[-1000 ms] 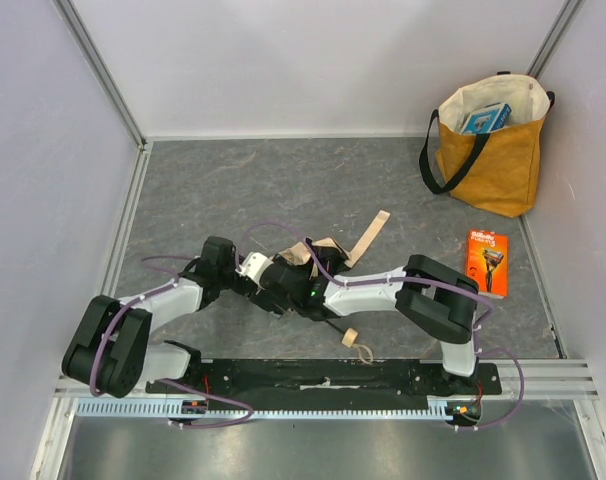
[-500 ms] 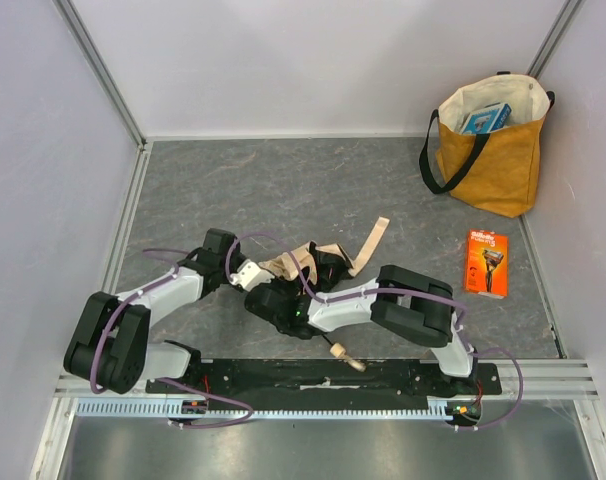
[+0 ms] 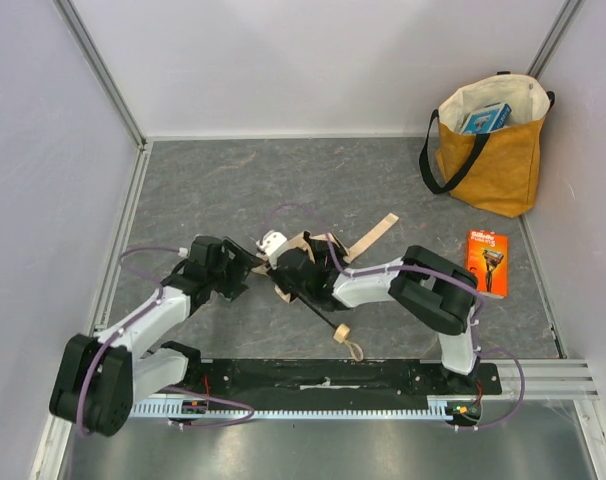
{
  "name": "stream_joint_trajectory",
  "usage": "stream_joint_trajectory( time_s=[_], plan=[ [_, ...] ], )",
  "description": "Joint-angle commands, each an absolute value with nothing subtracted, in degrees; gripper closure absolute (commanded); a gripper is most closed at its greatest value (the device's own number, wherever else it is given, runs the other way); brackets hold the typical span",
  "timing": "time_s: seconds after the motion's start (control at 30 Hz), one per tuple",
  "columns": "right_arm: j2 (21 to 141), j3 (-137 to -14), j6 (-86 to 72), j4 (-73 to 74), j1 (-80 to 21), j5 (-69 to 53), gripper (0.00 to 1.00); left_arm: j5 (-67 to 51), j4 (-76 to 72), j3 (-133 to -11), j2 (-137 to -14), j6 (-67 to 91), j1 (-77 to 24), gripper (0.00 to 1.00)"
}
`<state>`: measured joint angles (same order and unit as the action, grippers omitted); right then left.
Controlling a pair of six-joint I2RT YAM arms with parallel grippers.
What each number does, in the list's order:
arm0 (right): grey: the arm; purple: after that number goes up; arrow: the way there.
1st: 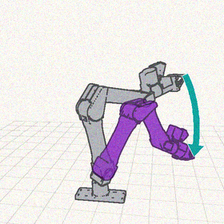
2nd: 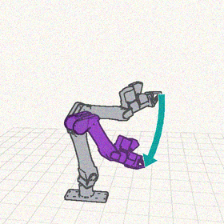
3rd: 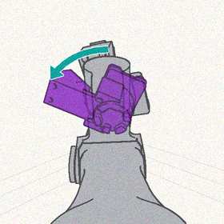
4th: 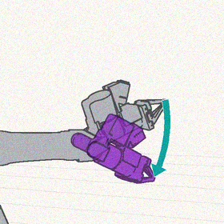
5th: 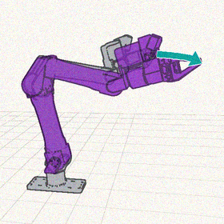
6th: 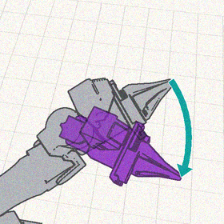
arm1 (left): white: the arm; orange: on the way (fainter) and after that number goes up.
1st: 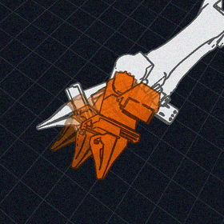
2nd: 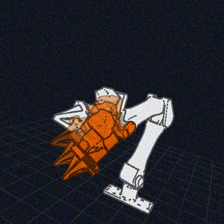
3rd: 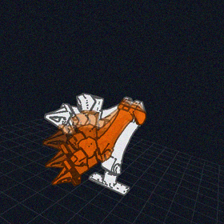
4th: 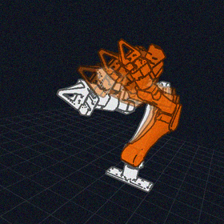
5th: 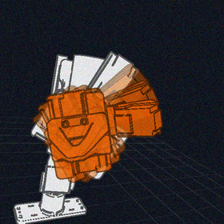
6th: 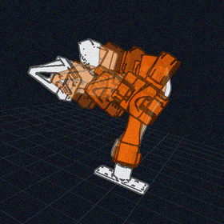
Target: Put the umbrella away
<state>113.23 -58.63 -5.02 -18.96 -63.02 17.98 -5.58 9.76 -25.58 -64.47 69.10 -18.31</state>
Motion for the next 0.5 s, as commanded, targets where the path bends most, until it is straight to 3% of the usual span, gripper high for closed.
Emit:
stream_joint_trajectory(
  time_s=[0.0, 0.13, 0.33, 0.47],
  plan=[
    [119.8, -49.0, -11.5, -8.6, -57.3, -6.8, 1.00, -1.0, 6.4, -21.5, -55.7, 62.4, -14.6, 0.09],
    [120.2, -47.6, -14.8, -13.4, -53.1, -22.0, 1.00, -6.4, -2.0, -16.3, -50.8, 61.8, -11.8, 0.08],
    [124.8, -46.8, -26.7, -23.5, -45.4, -40.1, 1.00, -16.0, -14.0, -9.3, -53.8, 67.8, -12.1, 0.06],
    [127.7, -46.9, -34.2, -31.4, -42.7, -46.7, 1.00, -14.5, -16.3, -6.9, -56.9, 73.9, -13.4, 0.06]
  ],
)
